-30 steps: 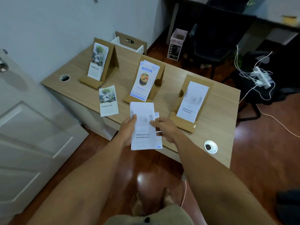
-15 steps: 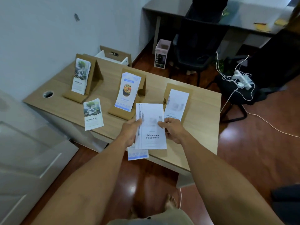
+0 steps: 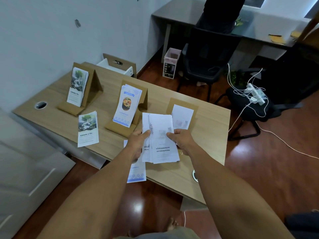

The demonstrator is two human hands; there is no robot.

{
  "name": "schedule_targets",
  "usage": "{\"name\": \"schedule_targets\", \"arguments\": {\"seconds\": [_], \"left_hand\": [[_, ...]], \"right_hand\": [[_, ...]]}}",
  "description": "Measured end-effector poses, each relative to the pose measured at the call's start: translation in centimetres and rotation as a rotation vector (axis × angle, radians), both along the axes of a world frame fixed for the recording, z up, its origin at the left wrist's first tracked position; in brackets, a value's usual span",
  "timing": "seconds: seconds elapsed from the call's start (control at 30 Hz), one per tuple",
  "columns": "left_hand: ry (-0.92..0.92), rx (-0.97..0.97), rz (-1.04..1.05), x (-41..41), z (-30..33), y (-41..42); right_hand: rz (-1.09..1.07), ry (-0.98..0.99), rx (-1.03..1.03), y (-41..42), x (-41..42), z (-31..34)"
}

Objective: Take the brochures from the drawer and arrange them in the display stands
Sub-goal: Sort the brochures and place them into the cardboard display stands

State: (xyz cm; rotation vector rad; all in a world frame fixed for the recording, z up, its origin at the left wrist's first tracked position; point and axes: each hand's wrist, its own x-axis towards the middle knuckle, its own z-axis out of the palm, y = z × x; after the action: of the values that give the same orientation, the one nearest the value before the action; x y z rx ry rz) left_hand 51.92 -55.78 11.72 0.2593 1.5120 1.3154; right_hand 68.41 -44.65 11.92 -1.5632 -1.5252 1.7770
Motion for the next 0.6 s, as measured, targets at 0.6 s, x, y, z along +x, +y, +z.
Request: {"name": "schedule_targets", "arguments": {"seconds": [0.6], "left_hand": [[-0.196,-0.007,0.201,2.7,-1.1,3.9]], "right_hand": [[-0.040,-0.095,0.141,0.4,-1.3,-0.2]]}}
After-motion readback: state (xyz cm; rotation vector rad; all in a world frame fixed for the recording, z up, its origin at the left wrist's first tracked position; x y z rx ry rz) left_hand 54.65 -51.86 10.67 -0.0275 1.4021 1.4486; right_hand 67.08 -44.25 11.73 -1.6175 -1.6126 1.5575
